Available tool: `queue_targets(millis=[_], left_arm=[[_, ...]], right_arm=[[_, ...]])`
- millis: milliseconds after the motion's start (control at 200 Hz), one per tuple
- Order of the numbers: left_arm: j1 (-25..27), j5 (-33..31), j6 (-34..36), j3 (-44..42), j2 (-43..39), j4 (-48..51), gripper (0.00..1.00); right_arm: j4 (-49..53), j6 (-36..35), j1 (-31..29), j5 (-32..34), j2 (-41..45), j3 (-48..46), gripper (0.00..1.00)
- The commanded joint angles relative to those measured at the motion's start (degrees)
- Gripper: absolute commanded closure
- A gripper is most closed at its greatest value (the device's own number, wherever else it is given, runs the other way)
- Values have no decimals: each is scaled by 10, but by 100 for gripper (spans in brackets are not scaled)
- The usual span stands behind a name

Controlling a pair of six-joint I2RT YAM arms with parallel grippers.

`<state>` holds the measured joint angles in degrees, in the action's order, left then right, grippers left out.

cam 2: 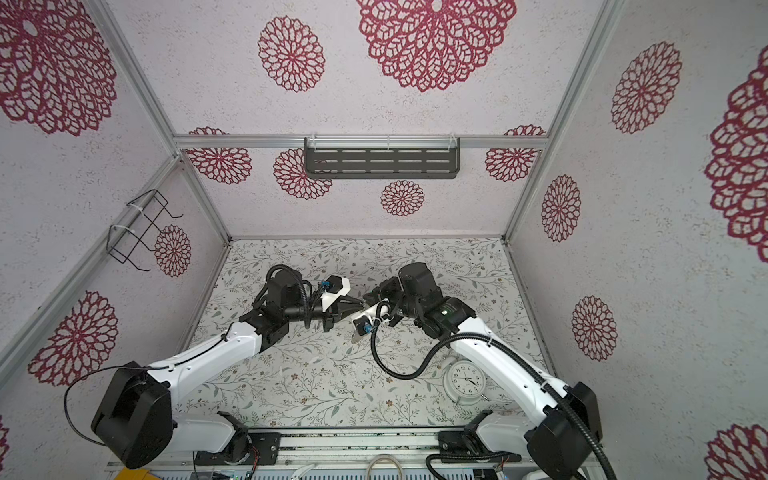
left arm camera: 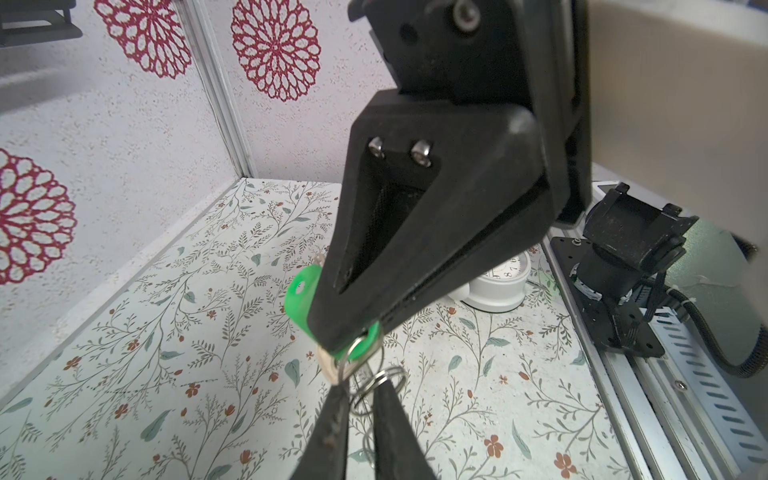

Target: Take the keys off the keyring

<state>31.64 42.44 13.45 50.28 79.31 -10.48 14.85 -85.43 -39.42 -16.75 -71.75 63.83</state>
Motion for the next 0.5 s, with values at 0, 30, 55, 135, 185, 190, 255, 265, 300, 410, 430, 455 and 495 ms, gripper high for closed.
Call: queue_targets(millis=[0,30,55,135,185,190,255,265,300,410,430,455,495], left_arm=[[3,6,1,-3,1,-13,88],[3,6,2,-3,1,-12,89],[3,5,2,-3,1,-12,90],[3,5,3,-2,2,-10,93],[3,4,3,-1,2,-8,94],[3,4,3,-1,2,-8,95],[3,3,3,1,3,-5,96],[3,2,4,1,2,-4,96],[2,3,4,2,3,-2,97],[3,3,5,6,3,3,100],[3,3,6,7,3,5,100],[3,3,7,8,3,6,100],[2,4,8,9,4,9,100]], right_arm=[[-16,19,1,-9,23,4,100],[-18,20,1,-8,23,3,100],[-18,20,1,-7,24,2,100],[-26,24,1,-3,27,-3,100],[-34,29,1,-1,29,-7,100],[-35,30,1,-1,29,-8,100],[-44,36,2,4,33,-13,100],[-45,38,2,4,33,-14,100],[-52,42,2,6,36,-18,100],[-75,58,2,8,44,-32,100],[-78,61,2,10,45,-33,100],[-80,65,2,13,46,-34,100],[-85,68,3,15,48,-38,100]])
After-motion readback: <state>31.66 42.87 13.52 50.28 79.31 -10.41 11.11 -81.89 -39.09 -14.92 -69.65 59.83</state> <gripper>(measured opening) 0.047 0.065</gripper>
